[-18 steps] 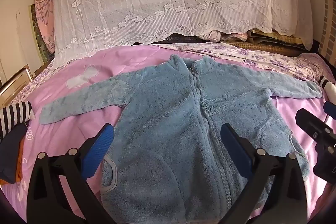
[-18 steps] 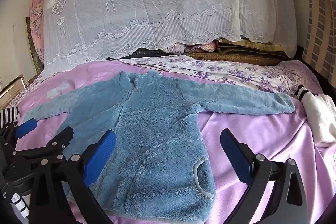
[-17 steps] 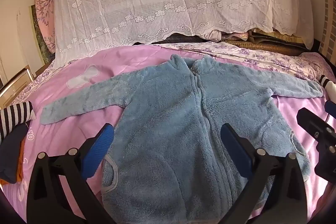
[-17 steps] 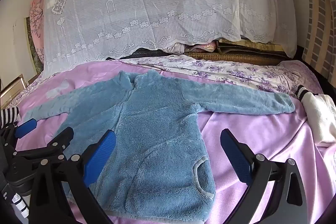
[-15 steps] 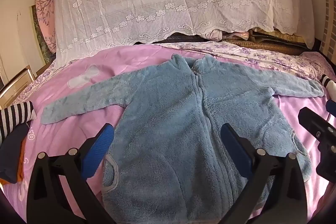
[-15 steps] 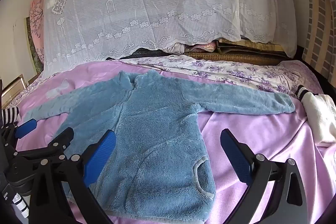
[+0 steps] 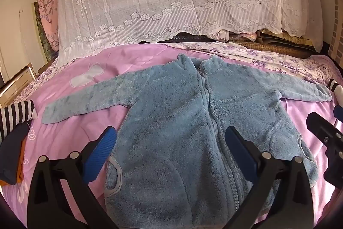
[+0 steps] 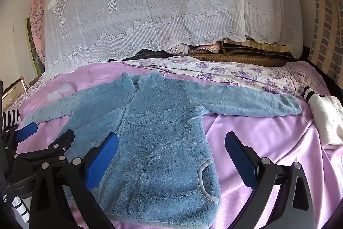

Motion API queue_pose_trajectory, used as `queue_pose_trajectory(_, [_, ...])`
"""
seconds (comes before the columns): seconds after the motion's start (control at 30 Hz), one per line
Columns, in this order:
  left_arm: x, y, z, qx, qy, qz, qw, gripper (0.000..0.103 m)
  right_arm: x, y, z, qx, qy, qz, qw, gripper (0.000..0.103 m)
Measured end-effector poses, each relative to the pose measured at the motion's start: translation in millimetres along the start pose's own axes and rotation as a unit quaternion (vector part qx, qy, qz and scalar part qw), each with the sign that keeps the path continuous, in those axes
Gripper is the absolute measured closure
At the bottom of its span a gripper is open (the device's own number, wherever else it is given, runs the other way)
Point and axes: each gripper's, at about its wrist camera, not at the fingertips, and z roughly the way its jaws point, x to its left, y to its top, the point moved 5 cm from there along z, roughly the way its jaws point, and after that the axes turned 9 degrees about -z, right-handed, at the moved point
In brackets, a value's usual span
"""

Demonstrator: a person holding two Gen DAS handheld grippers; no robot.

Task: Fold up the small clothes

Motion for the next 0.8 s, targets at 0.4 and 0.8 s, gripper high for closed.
queue_pose_trajectory(0.4, [0.5, -0.3, -0.4, -0.001, 0.0, -0.002, 1.0, 0.004, -0.2, -2.5, 1.8, 0.0, 0.0, 0.001, 1.0, 0.003])
queue_pose_trajectory(0.8, [2.0, 0.2, -1.1, 0.0, -0.002, -0.003, 1.0, 0.004, 0.5, -6.1, 4.1, -0.001, 0.0, 0.003, 1.0, 0.003])
